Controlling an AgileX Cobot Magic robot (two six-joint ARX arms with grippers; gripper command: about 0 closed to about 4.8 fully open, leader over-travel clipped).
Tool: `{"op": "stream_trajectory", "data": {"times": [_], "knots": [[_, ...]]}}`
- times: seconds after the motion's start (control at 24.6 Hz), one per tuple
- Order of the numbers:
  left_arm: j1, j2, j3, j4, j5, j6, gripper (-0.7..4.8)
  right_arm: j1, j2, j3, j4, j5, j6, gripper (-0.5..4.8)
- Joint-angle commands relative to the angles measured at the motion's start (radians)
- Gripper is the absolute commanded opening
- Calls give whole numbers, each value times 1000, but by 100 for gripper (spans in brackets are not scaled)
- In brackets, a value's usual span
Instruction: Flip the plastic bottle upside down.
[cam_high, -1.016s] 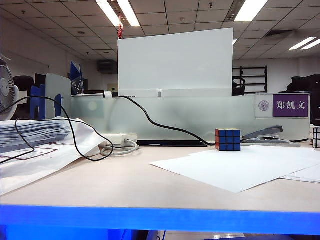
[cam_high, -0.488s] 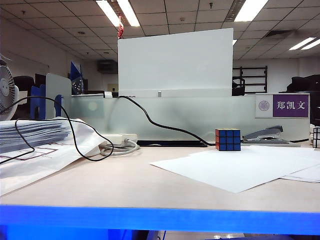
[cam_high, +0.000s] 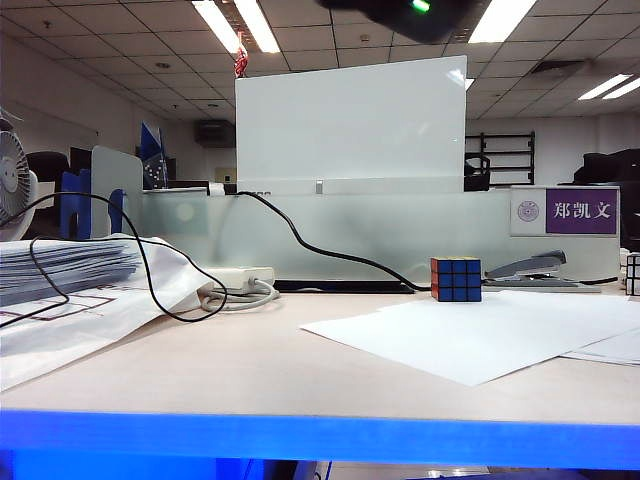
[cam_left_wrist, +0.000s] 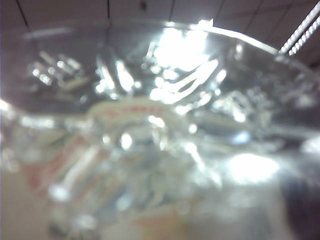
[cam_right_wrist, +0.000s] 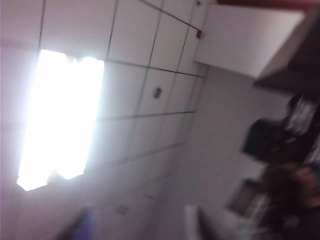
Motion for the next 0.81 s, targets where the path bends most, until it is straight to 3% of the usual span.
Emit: {"op": "stream_trajectory", "data": {"times": [0.04, 0.08, 0.2, 0.28, 0.41, 0.53, 0.65, 0.81], "knots": [[0, 63, 26, -170, -2, -84, -6, -100, -28, 9, 27, -190, -181, -14], [0, 85, 29, -198, 10, -112, -6, -122, -33, 8, 27, -221, -206, 3], [-10, 227, 35, -230, 66, -236, -6, -211, -63, 8, 24, -403, -471, -10], [-29, 312, 35, -230, 69, -266, -6, -235, -64, 8, 22, -500, -584, -10], [-66, 462, 35, -230, 154, -295, -6, -238, -64, 1, -24, -575, -700, -9], [-164, 649, 35, -210, 167, -267, -6, -237, -64, 1, -48, -643, -723, -10], [-282, 835, 34, -127, 123, -138, -6, -237, -67, 1, -47, -668, -718, -9], [-319, 1121, 35, 126, 92, -192, -6, -270, -70, -11, -121, -841, -713, -10]]}}
